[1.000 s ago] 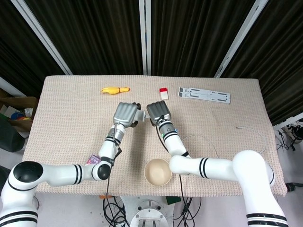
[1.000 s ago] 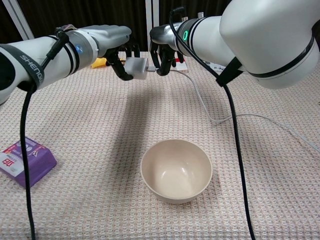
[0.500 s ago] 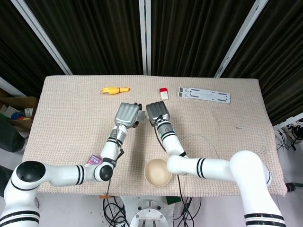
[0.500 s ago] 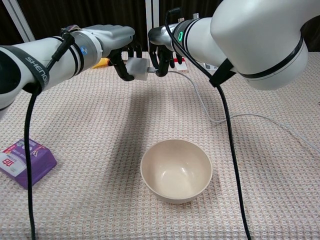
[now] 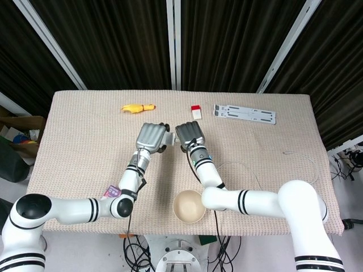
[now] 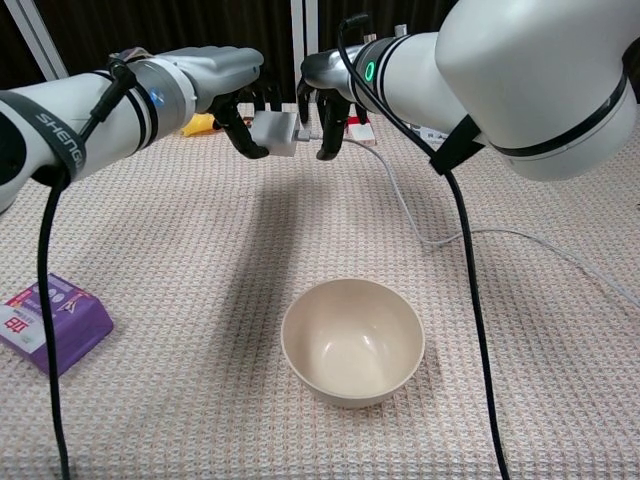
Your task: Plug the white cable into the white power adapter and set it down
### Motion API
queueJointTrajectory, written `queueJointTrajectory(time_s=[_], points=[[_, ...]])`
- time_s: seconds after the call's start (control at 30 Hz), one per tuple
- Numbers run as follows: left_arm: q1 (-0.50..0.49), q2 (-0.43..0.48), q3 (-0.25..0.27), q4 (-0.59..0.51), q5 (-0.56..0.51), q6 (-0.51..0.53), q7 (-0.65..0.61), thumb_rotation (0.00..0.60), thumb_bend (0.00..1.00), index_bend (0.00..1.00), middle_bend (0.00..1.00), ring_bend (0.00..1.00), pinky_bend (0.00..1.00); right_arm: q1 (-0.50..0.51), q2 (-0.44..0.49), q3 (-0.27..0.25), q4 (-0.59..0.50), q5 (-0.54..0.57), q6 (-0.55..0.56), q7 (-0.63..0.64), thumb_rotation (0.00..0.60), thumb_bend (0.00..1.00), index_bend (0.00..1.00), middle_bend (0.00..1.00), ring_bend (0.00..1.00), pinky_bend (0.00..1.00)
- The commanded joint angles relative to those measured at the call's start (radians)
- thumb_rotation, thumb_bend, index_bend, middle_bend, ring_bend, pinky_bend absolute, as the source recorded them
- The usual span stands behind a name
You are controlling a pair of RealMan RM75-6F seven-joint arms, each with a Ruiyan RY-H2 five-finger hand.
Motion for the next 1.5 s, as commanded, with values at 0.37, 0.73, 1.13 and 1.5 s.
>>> queueJointTrajectory(time_s=[0.37,0.73,1.13,1.5], points=[[0.007,-0.027,-0.001,0.04,-0.027,-0.021,-0.007,0.599,0.24,0.55,0.52,0.75,0.96,-0.08,0.061,-0.026,-0.13,-0.101,0.02,0.087,0.6,0.18,0.0,0.0,0.0,0.17],[0.0,-0.099,0.016,0.175,-0.075,-0.076,0.007,0.6,0.24,0.54,0.5,0.71,0.94,-0.226,0.168,-0.057,-0.298,-0.332,0.095,0.267,0.6,0.18,0.0,0.0,0.0,0.1],[0.045,-0.042,0.048,0.137,-0.035,-0.091,-0.01,0.599,0.21,0.22,0.22,0.29,0.51,-0.439,0.438,-0.137,-0.476,-0.496,0.164,0.428,0.6,0.18,0.0,0.0,0.0,0.1],[0.293,0.277,0.168,-0.132,0.3,0.137,-0.223,0.599,0.21,0.24,0.23,0.25,0.39,-0.657,0.609,-0.238,-0.478,-0.738,0.236,0.625,0.6,0.23,0.0,0.05,0.0,0.09]])
